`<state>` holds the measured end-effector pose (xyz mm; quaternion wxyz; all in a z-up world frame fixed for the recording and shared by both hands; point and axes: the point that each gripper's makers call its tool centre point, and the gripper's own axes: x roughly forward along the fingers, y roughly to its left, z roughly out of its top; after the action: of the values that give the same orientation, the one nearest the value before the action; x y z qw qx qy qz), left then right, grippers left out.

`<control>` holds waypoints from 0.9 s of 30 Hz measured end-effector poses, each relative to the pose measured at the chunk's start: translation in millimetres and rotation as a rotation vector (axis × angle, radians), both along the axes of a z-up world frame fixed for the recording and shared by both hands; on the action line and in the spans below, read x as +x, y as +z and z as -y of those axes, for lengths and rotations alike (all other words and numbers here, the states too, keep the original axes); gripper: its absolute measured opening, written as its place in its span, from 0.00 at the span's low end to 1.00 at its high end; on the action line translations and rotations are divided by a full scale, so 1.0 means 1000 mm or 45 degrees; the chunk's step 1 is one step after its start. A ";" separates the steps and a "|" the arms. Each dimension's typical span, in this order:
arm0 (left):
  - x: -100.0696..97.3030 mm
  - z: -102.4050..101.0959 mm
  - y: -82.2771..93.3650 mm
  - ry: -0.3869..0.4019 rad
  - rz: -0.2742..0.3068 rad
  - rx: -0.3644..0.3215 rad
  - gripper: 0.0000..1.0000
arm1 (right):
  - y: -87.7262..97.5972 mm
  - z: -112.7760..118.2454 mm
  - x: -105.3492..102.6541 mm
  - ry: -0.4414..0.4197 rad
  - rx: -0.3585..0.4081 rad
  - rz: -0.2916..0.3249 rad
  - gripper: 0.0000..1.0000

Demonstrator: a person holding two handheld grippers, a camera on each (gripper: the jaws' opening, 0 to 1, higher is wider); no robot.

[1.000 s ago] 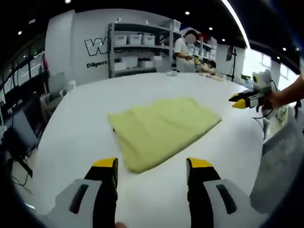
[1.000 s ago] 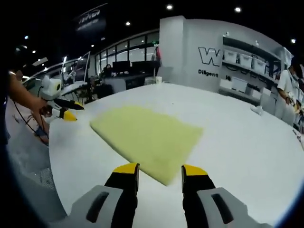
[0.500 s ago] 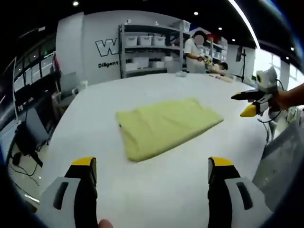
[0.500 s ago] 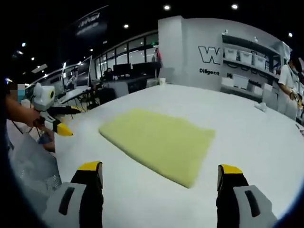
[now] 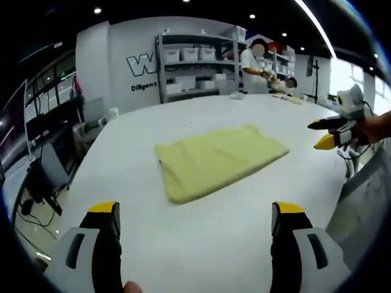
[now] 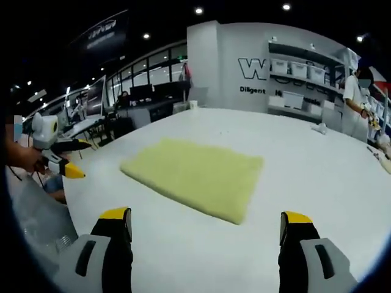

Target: Fold the garment on the visible template until the final outline fits inside the template.

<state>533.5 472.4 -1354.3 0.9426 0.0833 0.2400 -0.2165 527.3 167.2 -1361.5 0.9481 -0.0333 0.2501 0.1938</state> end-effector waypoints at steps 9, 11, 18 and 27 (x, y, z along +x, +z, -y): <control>-0.001 0.010 -0.001 -0.053 0.007 -0.012 0.99 | 0.000 -0.004 0.000 -0.004 -0.034 -0.011 0.99; -0.001 0.011 -0.001 -0.060 0.003 -0.015 0.99 | 0.002 -0.007 0.001 0.004 -0.036 -0.006 0.99; -0.001 0.006 0.001 -0.063 0.008 -0.004 0.99 | 0.007 -0.017 0.002 0.026 -0.023 0.010 0.99; -0.005 0.002 0.003 -0.051 0.010 -0.017 0.99 | 0.007 -0.021 -0.002 0.036 -0.017 0.002 0.99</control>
<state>528.7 470.2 -1351.0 0.9396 0.0825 0.2332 -0.2366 525.8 188.1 -1354.0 0.9452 -0.0434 0.2500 0.2055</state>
